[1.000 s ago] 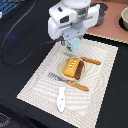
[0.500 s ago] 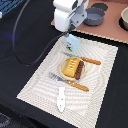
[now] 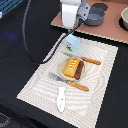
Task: Interact with the objects in diverse but meaningful ways.
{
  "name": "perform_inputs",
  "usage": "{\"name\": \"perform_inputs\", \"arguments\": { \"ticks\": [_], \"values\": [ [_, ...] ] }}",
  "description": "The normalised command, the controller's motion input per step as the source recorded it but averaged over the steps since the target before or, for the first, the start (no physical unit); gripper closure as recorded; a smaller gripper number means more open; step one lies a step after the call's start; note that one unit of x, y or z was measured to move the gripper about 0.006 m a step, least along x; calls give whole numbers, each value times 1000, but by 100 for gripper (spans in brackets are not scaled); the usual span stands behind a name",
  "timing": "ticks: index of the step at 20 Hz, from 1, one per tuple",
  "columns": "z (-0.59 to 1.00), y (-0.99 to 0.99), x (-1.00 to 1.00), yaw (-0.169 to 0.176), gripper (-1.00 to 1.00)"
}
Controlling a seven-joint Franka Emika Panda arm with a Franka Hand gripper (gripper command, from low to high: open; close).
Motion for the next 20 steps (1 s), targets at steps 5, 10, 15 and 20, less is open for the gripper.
{"name": "perform_inputs", "arguments": {
  "ticks": [5,10,15,20],
  "values": [
    [42,-53,1,229,-100],
    [-7,-57,0,189,-100],
    [-39,-39,0,159,-100],
    [-148,0,3,71,-100]
  ]
}}
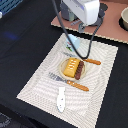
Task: Interact with the objects in diverse but meaningful ways.
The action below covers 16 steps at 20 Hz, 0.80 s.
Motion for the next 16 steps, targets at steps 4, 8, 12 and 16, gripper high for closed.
{"name": "perform_inputs", "arguments": {
  "ticks": [4,8,12,16],
  "values": [
    [-344,0,0,64,-100],
    [-462,0,0,65,-100],
    [-482,0,0,68,-100],
    [-454,0,0,69,-100]
  ]
}}
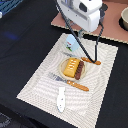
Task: Interact with the objects in diverse but meaningful ways.
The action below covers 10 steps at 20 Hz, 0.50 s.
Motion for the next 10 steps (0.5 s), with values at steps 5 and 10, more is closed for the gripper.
{"name": "perform_inputs", "arguments": {
  "ticks": [5,10],
  "values": [
    [-432,7,-23,69,-100],
    [-411,2,-58,69,100]
  ]
}}
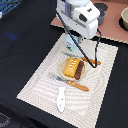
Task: Interact with the objects in diverse but meaningful ways.
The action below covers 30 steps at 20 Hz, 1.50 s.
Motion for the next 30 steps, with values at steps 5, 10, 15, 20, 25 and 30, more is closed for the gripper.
{"name": "perform_inputs", "arguments": {
  "ticks": [5,10,15,20,25,30],
  "values": [
    [-278,0,-23,73,100],
    [387,0,47,56,100],
    [983,-136,18,8,100],
    [1000,-572,-143,-1,100],
    [577,-766,-323,-22,100],
    [57,-767,-347,-22,100]
  ]
}}
